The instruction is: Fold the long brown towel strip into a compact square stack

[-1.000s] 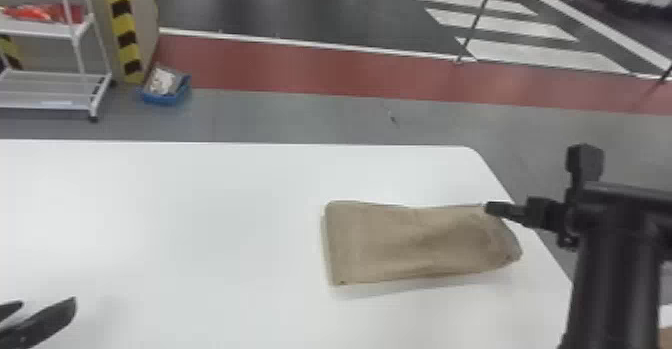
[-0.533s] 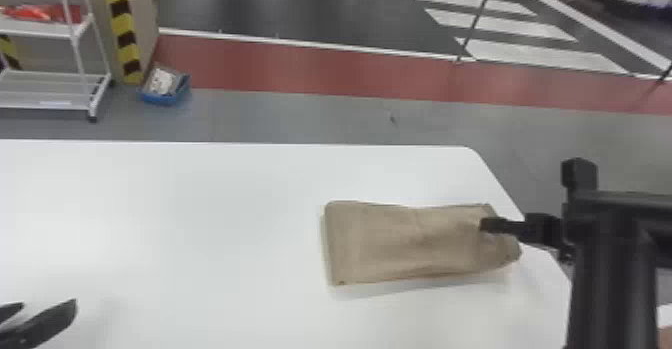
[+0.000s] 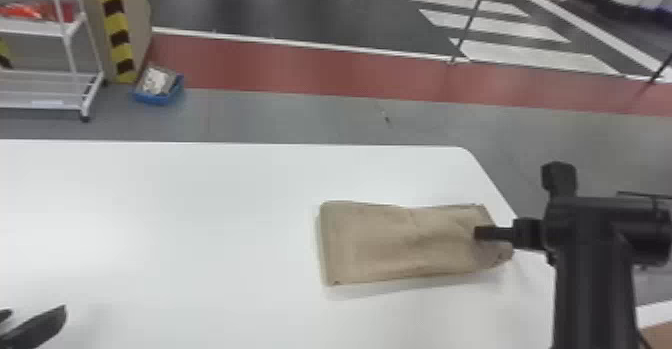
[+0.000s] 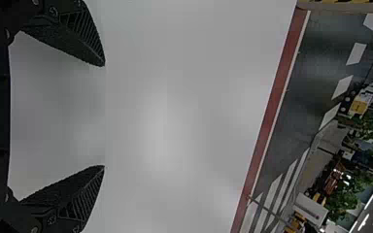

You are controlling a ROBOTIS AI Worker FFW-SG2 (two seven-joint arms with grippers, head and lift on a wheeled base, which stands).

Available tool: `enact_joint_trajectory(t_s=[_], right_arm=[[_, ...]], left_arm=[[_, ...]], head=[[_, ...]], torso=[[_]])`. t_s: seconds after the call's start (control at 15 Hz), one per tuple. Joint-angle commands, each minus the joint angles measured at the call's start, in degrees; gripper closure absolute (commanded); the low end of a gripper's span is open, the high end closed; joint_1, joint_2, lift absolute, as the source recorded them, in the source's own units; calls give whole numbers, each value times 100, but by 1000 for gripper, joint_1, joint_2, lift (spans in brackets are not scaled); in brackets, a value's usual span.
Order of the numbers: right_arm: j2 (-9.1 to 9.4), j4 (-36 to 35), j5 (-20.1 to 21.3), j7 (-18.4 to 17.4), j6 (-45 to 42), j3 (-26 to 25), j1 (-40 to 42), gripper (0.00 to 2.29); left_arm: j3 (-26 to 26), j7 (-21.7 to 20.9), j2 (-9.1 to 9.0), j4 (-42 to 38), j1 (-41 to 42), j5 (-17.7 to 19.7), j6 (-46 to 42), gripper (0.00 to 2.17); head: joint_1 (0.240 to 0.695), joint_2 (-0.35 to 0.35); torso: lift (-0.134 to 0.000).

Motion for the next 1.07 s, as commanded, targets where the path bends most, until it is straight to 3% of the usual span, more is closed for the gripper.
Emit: enact_joint_trajectory(t_s=[0.0, 0.27, 0.53, 0.8, 1.0], right_arm=[[9, 3, -62, 9, 5, -49, 23, 670], [9, 3, -159, 9, 40, -163, 6, 1416], [44, -401, -598, 167, 444, -400, 41, 1420], [18, -1570, -879, 879, 1569, -523, 93, 1416], [0, -2238, -1178, 1046, 2431, -523, 102, 1416]], left_arm=[[-33, 0, 0, 2, -9, -2, 0, 144], [-15, 0, 0, 10, 0, -2, 0, 144], [11, -9, 0, 10, 0, -2, 0, 144], [29, -18, 18, 10, 0, -2, 0, 144], [20, -18, 18, 19, -17, -2, 0, 144]], head=[[695, -278], [695, -283], [695, -278], [695, -255], [695, -242]], torso=[[-124], [-124], [-124], [-124], [-124]])
